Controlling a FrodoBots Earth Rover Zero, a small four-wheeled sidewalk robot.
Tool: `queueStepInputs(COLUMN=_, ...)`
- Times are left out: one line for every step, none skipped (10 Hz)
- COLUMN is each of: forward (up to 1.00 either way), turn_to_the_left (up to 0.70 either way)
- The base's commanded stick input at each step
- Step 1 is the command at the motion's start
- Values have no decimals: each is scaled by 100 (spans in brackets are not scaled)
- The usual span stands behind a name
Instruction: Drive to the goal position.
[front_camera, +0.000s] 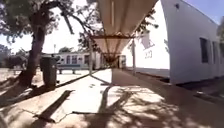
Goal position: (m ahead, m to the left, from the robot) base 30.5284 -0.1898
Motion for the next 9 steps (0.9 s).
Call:
queueStepInputs(forward=70, turn_to_the_left=0)
queueStepInputs(forward=70, turn_to_the_left=0)
queueStepInputs(forward=70, turn_to_the_left=0)
queueStepInputs(forward=70, turn_to_the_left=0)
queueStepInputs(forward=70, turn_to_the_left=0)
queueStepInputs(forward=70, turn_to_the_left=0)
queueStepInputs(forward=70, turn_to_the_left=0)
queueStepInputs(forward=70, turn_to_the_left=0)
queueStepInputs(forward=70, turn_to_the_left=0)
